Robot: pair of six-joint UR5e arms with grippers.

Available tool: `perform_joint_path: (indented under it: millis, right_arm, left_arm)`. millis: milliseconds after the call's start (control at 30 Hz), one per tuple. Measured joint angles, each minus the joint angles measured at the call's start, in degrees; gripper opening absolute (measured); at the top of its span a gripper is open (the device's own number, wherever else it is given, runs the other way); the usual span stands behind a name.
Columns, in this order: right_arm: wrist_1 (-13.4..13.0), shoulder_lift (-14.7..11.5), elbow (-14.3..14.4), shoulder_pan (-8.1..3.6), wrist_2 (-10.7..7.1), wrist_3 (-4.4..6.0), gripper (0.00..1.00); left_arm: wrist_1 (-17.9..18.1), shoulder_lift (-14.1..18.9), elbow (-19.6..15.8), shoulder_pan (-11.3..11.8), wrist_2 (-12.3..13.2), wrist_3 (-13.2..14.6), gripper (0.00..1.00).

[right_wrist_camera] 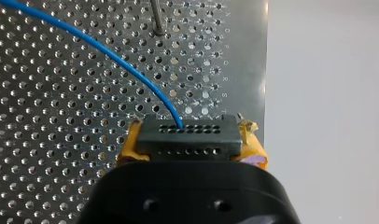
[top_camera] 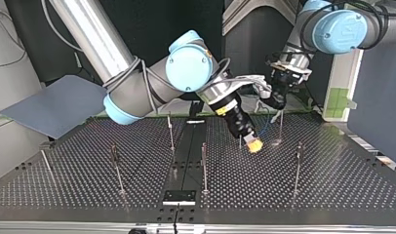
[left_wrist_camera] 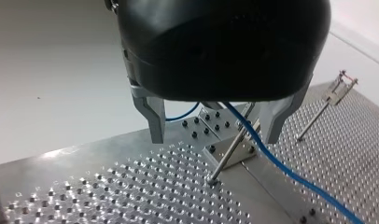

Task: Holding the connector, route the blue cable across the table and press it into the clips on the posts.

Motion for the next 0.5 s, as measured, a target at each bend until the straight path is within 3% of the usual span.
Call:
perform_joint_path:
  millis: [133,300,367,400,433,467,500]
  right_arm:
    - [0.0,0.0,0.0,0.01,-0.98,0.11,0.00]
    - [0.0,0.1,0.0,-0.21,-1.31,0.16,0.00]
    - [0.0,0.0,0.0,-0.30,-1.34,0.16,0.00]
    - [0.0,0.0,0.0,-0.33,-1.34,0.16,0.00]
    - [0.0,0.0,0.0,-0.36,-1.35,0.17,0.00]
    - [0.0,0.0,0.0,-0.38,-1.35,0.17,0.00]
    - [0.0,0.0,0.0,-0.39,-1.35,0.17,0.00]
  left_arm:
    - [2.0,-0.8,0.0,0.2,1.6,-2.3,1.00]
    - [4.6,0.4,0.0,0.4,0.4,-4.9,1.00]
    - [5.5,0.8,0.0,0.5,-0.4,-5.8,0.71]
    - [6.1,1.0,0.0,0.5,-0.9,-6.4,0.71]
    - [6.4,1.1,0.0,0.5,-1.4,-6.8,0.55]
    - [6.7,1.1,0.0,0.5,-1.8,-7.1,0.22]
    - [7.0,1.1,0.0,0.5,-2.3,-7.4,0.22]
